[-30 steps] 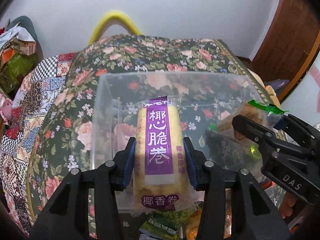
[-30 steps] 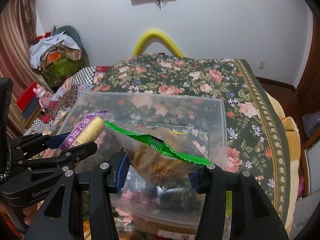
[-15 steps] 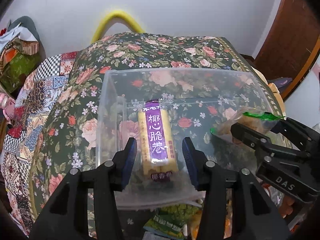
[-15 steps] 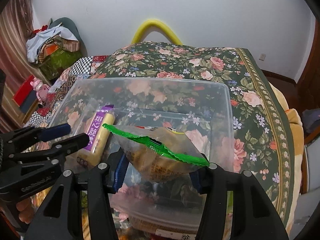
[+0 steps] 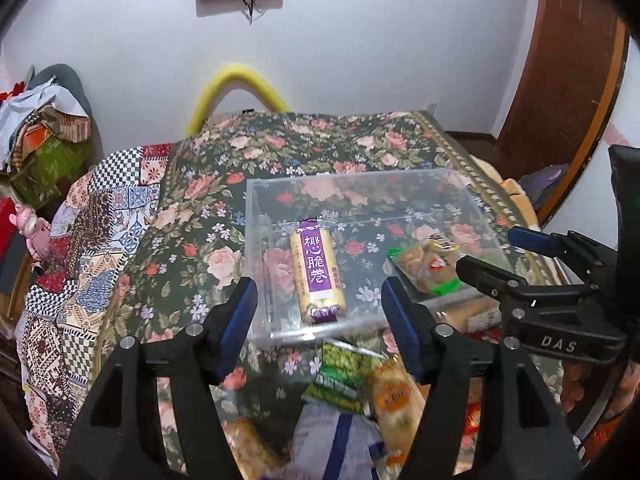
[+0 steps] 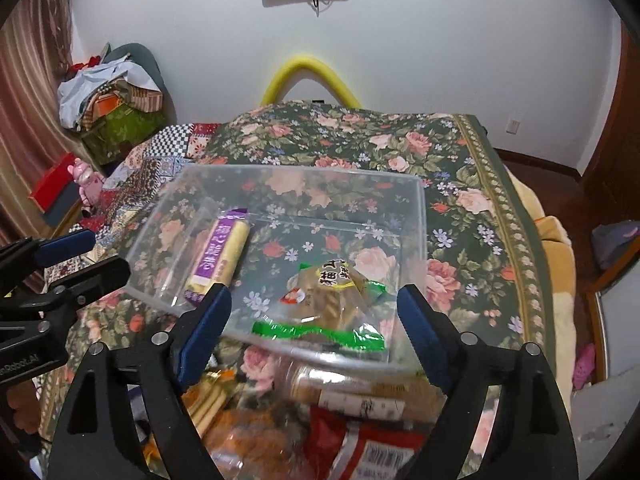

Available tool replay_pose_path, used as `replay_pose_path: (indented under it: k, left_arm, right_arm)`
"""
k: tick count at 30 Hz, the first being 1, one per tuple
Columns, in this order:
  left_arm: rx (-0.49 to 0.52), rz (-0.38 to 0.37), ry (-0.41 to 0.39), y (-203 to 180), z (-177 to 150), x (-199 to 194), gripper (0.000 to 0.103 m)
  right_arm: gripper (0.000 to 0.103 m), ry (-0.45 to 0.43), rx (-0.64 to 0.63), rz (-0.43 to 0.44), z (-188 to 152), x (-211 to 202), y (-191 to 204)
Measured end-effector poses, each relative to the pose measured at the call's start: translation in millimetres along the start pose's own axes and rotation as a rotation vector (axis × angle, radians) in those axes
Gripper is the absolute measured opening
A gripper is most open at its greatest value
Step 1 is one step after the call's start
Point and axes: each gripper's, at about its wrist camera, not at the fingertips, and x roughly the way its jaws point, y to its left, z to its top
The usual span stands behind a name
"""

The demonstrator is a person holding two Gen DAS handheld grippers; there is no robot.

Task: Organize snacks
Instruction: 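Withdraw both open tools from the box back toward the snack pile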

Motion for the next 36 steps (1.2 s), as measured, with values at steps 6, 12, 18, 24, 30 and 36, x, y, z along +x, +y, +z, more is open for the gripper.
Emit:
replay_pose_path:
  k: [6, 12, 18, 24, 30, 36]
  left_arm:
    - [0.001, -0.004, -0.062, 0, -15, -49, 0.07]
    - [0.004, 0.0, -0.09, 0, -44, -89, 0.074]
    - [-0.004, 0.005, -0.086, 0, -80, -110, 0.081]
    - [-0.008, 0.004, -0.032, 0, -116, -111, 0.081]
    - [-0.012, 0.002, 0.012, 1, -151, -107, 0.081]
    - [-0.02, -0.013, 0.065, 2, -176, -95, 0.082]
  right_arm:
    - [0.083, -0.061, -0.022, -0.013, -12, -40, 9]
    - [0.084, -0.097, -0.04, -0.005, -36, -73, 15]
    - [0.084, -0.093, -0.042, 0.022, -68, -90, 25]
    - [0.084, -0.05, -0.042, 0.05, -99, -86, 35]
    - [0.084, 0.019, -0.066, 0.08, -128, -75, 48]
    - [0.084, 0.079, -0.077, 0.09, -151, -60, 56]
